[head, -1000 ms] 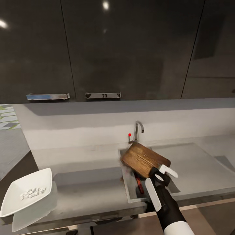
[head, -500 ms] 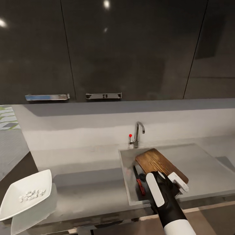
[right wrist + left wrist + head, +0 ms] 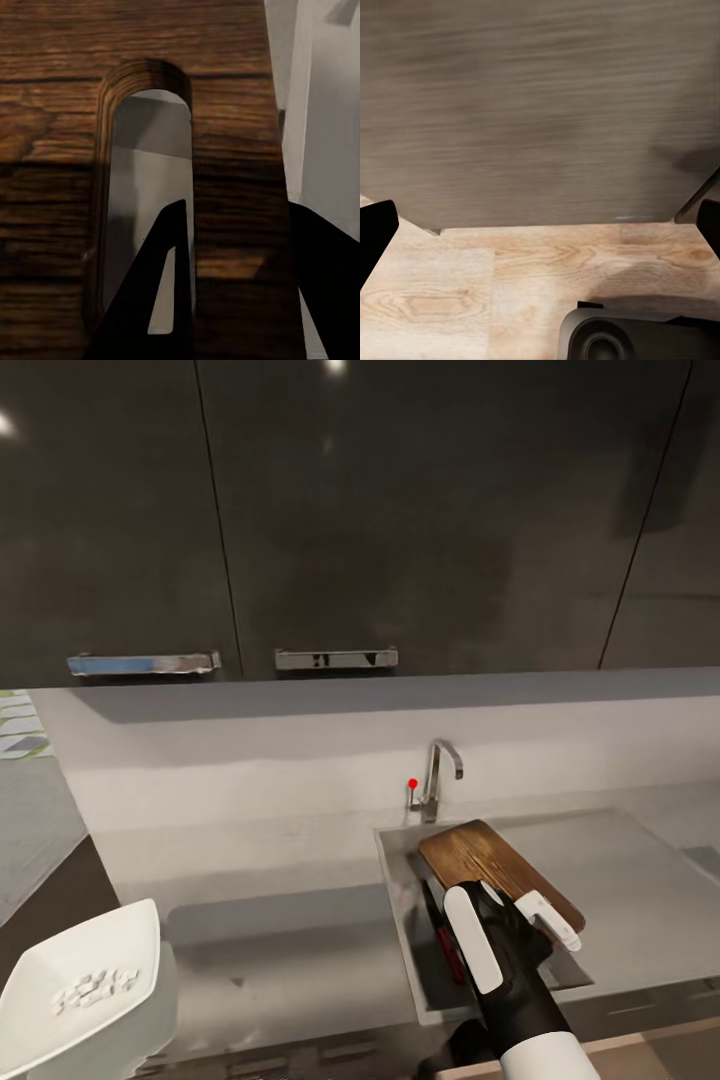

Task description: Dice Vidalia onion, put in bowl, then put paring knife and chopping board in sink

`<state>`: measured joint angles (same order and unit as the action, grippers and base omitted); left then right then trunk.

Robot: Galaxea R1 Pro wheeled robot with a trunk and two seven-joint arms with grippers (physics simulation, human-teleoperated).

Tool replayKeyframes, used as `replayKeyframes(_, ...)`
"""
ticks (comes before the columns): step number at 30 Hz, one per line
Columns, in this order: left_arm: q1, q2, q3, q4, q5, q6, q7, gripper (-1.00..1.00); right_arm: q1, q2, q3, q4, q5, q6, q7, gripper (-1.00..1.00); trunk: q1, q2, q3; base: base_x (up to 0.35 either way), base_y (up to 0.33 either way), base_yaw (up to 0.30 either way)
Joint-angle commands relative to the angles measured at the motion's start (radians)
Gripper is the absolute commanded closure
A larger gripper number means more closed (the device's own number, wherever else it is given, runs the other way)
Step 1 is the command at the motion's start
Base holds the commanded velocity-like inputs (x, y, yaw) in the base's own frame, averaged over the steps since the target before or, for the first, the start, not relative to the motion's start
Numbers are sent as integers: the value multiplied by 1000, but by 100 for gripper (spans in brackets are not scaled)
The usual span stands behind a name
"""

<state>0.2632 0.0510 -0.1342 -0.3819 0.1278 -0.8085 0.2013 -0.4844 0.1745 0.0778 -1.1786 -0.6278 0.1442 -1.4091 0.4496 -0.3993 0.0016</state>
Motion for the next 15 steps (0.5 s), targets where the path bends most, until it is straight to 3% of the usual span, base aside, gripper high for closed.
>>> replayKeyframes(1,1,1,-9,-2,10,-1,3,-100,0,0,1,-1,-17,9,-4,100,0,-1,-2,3,2,0)
replayKeyframes(4,1,1,-9,-2,10,-1,3,-100,0,0,5,-1,-74,9,-2,100,0,-1,-6,1,1,0)
replayKeyframes(12,1,1,-9,-2,10,0,3,-100,0,0,22,-1,-118,6,-2,100,0,-1,-19,41,29,0)
replayKeyframes(15,1,1,-9,-2,10,0,3,-100,0,0,22,-1,-183,3,-2,100,0,-1,-24,181,138,0)
